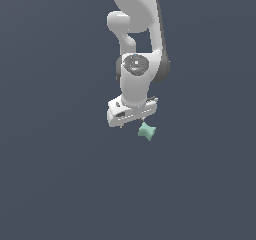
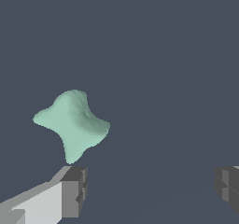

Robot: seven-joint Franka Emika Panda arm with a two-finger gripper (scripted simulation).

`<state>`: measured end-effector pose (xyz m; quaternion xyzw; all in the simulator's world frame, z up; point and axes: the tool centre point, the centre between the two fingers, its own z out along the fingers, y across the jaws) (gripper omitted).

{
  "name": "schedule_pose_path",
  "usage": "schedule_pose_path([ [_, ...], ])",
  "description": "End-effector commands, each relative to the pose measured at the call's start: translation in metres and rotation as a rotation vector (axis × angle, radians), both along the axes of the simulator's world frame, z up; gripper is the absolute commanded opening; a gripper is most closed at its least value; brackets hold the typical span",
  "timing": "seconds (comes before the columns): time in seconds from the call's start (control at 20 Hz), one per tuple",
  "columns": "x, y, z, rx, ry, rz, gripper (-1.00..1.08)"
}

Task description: Pick up the object and move it to a goal position.

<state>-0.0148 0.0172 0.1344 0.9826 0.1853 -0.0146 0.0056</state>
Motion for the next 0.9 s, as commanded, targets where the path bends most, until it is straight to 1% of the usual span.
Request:
schedule_pose_path([
  [0.0,-0.001,0.010,-0.006,0.002,-0.002,0.089,1.00],
  [0.5,-0.006,0.050,-0.026,0.014,-0.010,0.436,1.00],
  [0.85,-0.009,0.069,-0.034,0.021,-0.017,0.597,1.00],
])
